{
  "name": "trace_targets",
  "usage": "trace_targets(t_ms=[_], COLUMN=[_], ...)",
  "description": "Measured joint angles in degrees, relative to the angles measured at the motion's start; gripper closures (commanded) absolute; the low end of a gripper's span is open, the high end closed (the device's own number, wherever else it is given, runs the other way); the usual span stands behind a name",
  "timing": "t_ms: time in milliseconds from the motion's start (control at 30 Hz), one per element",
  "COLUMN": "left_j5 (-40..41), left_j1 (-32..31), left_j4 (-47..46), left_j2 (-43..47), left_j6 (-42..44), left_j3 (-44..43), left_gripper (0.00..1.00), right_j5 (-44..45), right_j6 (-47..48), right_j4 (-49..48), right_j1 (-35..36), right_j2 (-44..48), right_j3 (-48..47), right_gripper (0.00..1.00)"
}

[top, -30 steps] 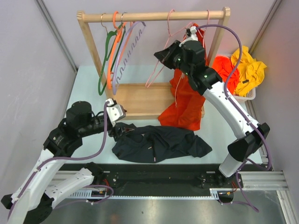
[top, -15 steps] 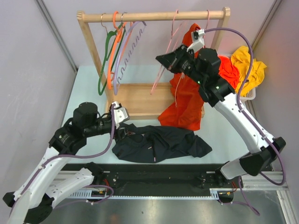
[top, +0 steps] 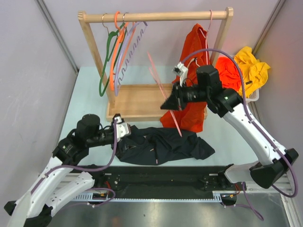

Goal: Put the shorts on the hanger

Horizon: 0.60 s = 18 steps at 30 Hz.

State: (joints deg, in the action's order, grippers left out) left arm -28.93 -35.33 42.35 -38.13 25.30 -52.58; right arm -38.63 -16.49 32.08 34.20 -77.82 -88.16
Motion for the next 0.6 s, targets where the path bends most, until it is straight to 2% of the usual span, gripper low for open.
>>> trace_targets(t_ms=[167,367,533,600], left_j5=[-0.2,5.0,7.5,7.8], left_j1=[0.0,0.0,0.0,0.0], left_j4=[0.3,-1.3,-3.4,-4.8], left_j2=[6.2,10.9,18.4,20.3], left_j6=[5.4,9.8,16.6,20.2], left_j3=[6.6,9.9,11.6,11.6], left_gripper=[0.0,0.0,0.03,0.12], right_j5=[-5.3,-7.6,-4.4,-2.7], right_j6=[15.5,34.0,45.4,48.7], right_j4=[16.4,32.0,39.6,41.4], right_j1=[-0.2,1.0,8.7,12.4], right_j2=[6.3,11.0,11.2,11.1], right_j3=[2.7,4.9,6.9,7.4], right_gripper=[1.0,1.0,1.0,1.0])
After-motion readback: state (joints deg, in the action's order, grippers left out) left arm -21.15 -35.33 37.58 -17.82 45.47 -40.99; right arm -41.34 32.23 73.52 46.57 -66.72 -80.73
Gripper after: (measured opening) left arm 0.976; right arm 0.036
